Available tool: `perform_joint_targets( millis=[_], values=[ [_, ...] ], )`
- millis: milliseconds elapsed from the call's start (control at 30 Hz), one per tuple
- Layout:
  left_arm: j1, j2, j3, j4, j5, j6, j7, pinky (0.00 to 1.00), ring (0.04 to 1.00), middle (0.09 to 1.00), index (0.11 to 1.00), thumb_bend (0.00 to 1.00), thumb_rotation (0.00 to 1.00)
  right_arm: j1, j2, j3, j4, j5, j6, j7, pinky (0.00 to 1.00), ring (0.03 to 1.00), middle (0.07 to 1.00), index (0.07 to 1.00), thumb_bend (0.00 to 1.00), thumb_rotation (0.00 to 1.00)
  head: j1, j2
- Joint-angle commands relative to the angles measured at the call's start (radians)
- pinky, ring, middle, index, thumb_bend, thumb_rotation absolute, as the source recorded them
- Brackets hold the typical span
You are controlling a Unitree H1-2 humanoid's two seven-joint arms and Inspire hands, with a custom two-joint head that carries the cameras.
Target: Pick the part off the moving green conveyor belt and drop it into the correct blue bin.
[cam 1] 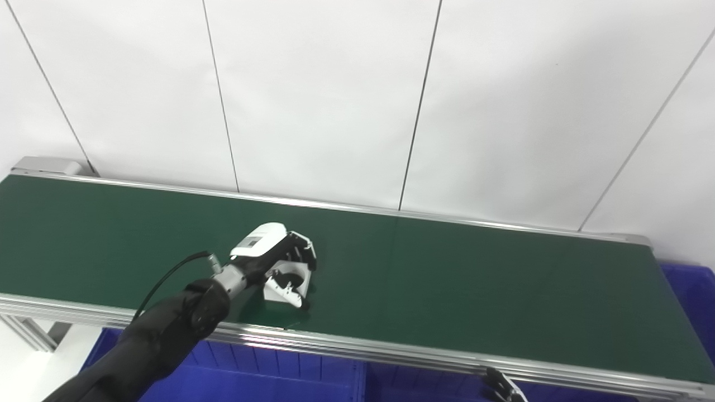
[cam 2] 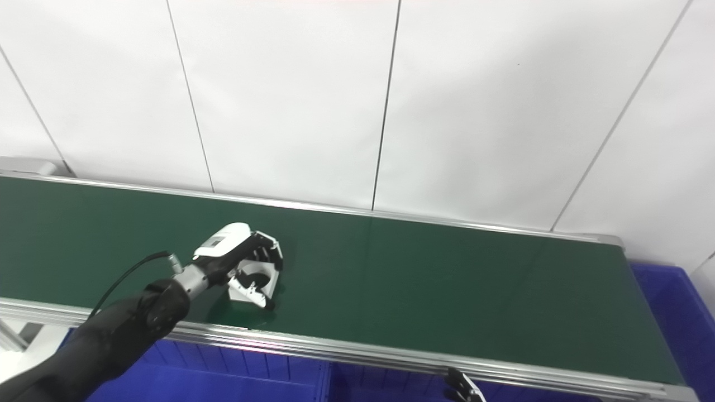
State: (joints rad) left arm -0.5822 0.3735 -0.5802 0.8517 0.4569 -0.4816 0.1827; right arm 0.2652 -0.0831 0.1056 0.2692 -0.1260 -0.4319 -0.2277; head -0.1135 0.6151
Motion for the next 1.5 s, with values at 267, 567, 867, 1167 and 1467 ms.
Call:
perform_joint_targets(
  millis=[267, 567, 867, 1167, 1467],
  values=[
    [0.064, 0.034, 0.149, -0.262, -0.016, 0.016, -0.049, 0.32, 0.420, 0.511, 0.514, 0.47, 0.00, -0.007, 0.010, -0.005, -0.036, -0.004, -0.038, 0.001, 0.69, 0.782, 0.813, 0.821, 0.65, 0.12, 0.001, 0.000],
    [0.164, 0.027, 0.281, -0.534, -0.023, 0.055, -0.120, 0.31, 0.415, 0.503, 0.522, 0.47, 0.00, 0.001, 0.014, -0.006, -0.046, 0.001, -0.038, 0.008, 0.69, 0.785, 0.816, 0.821, 0.65, 0.11, 0.010, 0.010],
    [0.226, 0.016, 0.351, -0.711, -0.046, 0.087, -0.199, 0.30, 0.410, 0.515, 0.523, 0.47, 0.00, 0.008, 0.012, -0.004, -0.056, 0.004, -0.037, 0.023, 0.70, 0.788, 0.816, 0.824, 0.66, 0.13, 0.015, 0.034],
    [0.343, 0.009, 0.417, -0.809, -0.165, 0.040, -0.234, 0.31, 0.417, 0.509, 0.517, 0.47, 0.00, 0.029, 0.012, -0.006, -0.093, 0.014, -0.038, 0.041, 0.69, 0.789, 0.815, 0.823, 0.65, 0.12, 0.016, 0.072],
    [0.418, 0.039, 0.411, -0.775, -0.413, 0.013, -0.383, 0.33, 0.444, 0.518, 0.477, 0.47, 0.00, 0.040, 0.013, -0.009, -0.117, -0.003, -0.036, 0.054, 0.66, 0.767, 0.804, 0.819, 0.65, 0.11, 0.023, 0.115]
  ],
)
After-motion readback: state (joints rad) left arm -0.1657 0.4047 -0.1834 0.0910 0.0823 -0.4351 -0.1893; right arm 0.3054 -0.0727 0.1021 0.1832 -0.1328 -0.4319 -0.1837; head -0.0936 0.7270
